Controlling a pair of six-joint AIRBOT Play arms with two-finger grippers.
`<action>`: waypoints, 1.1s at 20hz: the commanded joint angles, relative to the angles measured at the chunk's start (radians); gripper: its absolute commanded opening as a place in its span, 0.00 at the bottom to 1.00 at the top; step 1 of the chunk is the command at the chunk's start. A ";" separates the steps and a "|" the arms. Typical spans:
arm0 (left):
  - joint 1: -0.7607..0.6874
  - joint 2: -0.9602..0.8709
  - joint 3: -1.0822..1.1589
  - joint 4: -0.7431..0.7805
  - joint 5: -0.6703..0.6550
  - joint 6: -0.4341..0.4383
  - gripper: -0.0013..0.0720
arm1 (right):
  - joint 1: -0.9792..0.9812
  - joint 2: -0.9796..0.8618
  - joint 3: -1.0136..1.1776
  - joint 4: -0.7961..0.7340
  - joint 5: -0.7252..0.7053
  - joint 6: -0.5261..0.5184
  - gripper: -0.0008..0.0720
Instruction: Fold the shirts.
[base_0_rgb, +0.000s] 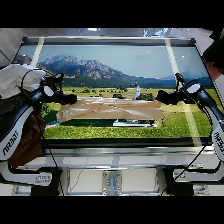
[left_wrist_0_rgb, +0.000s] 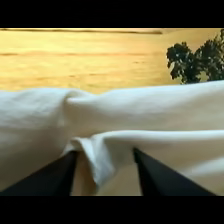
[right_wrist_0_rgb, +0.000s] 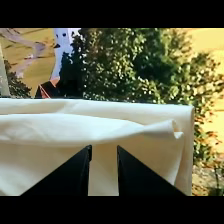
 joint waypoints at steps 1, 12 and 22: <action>-0.004 0.021 0.033 -0.018 0.040 -0.017 0.78 | -0.012 0.014 0.108 -0.080 0.152 0.003 0.29; -0.012 0.333 0.049 -0.048 0.060 -0.012 0.78 | -0.271 0.079 0.101 -0.167 0.366 0.019 0.59; -0.274 0.305 0.050 -0.047 0.206 0.222 0.65 | -0.343 -0.319 0.068 0.346 0.429 -0.255 0.72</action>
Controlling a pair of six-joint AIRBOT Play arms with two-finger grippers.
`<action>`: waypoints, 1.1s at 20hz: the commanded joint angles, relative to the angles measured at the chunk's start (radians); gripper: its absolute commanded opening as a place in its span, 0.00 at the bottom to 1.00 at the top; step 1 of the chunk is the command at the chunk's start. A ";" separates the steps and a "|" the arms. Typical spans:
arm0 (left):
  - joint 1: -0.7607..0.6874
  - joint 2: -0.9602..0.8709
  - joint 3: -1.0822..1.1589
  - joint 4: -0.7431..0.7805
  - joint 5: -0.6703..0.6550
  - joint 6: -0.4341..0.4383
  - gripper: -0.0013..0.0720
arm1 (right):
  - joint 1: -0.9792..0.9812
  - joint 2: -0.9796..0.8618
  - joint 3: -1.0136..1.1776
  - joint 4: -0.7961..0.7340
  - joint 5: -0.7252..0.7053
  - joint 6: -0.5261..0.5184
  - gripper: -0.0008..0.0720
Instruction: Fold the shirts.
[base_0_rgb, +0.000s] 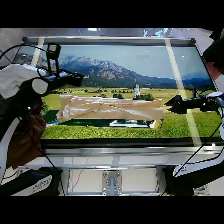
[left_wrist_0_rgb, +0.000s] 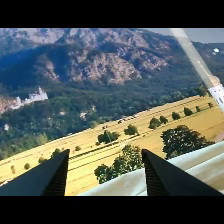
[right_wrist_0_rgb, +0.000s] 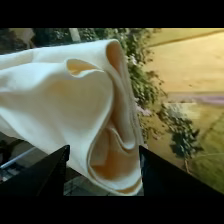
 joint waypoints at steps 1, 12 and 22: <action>-0.094 -0.032 0.001 0.001 0.030 0.049 0.66 | 0.022 -0.094 -0.004 0.108 -0.010 -0.067 0.72; -0.222 -0.259 0.036 0.001 0.016 -0.007 0.65 | 0.207 -0.090 0.002 0.096 -0.001 -0.100 0.03; -0.380 -0.473 0.036 -0.119 -0.100 -0.006 0.03 | 0.215 0.209 0.162 0.220 0.205 0.038 0.03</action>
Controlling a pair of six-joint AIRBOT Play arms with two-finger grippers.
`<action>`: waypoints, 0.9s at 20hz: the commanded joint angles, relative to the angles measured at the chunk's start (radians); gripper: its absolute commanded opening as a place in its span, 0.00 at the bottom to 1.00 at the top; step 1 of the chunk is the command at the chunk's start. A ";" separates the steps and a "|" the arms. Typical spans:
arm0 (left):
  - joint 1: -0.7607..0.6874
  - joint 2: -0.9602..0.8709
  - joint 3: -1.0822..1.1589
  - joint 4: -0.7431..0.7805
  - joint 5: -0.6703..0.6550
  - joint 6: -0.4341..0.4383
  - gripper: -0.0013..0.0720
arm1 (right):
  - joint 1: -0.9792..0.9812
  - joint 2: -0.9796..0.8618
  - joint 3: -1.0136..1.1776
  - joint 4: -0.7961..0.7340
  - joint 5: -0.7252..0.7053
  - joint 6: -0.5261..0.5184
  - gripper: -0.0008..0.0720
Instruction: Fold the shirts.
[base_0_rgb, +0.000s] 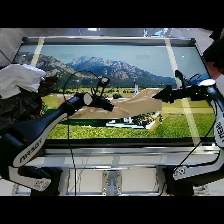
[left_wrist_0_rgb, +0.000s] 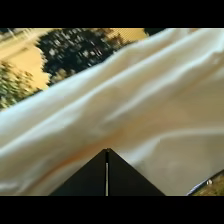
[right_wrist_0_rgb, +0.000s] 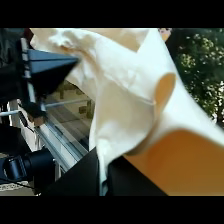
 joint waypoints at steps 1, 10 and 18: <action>-0.085 -0.077 0.001 -0.058 -0.037 0.002 0.03 | 0.023 0.109 0.090 0.018 0.027 0.104 0.03; -0.006 0.067 0.069 -0.009 -0.021 0.015 0.03 | 0.479 0.126 0.326 -0.088 -0.163 0.248 0.03; 0.481 0.471 0.069 0.384 -0.550 -0.018 0.03 | 0.945 -0.039 0.352 -0.119 -0.758 0.268 0.03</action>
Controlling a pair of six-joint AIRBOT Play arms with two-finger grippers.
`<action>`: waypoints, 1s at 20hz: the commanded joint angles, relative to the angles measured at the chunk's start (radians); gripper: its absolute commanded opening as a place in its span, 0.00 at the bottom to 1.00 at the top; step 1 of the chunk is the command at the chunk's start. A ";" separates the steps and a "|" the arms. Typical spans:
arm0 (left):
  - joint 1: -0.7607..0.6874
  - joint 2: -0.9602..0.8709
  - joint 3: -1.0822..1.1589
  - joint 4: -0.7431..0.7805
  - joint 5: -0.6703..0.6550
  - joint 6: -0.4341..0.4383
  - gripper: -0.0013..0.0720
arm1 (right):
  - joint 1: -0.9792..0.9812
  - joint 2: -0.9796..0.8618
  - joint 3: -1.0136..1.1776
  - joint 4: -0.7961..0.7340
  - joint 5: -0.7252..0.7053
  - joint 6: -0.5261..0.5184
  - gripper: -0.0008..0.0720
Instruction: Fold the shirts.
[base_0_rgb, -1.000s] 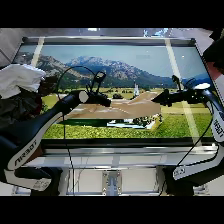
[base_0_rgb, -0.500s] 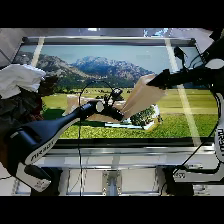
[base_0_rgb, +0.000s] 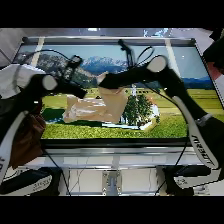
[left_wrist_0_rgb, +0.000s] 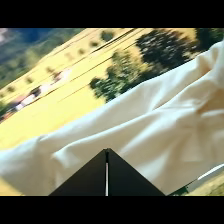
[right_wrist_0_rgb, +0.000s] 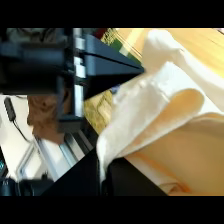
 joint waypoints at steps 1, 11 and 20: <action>0.217 0.138 0.002 0.102 -0.189 -0.032 0.03 | 0.192 -0.091 0.007 0.013 -0.359 0.010 0.03; 0.364 0.172 -0.023 0.078 -0.192 -0.032 0.03 | 0.128 -0.109 0.259 -0.296 0.023 0.051 0.76; 0.364 0.167 -0.102 -0.011 -0.174 -0.031 0.03 | -0.303 -0.124 -0.113 -0.414 0.106 0.271 0.77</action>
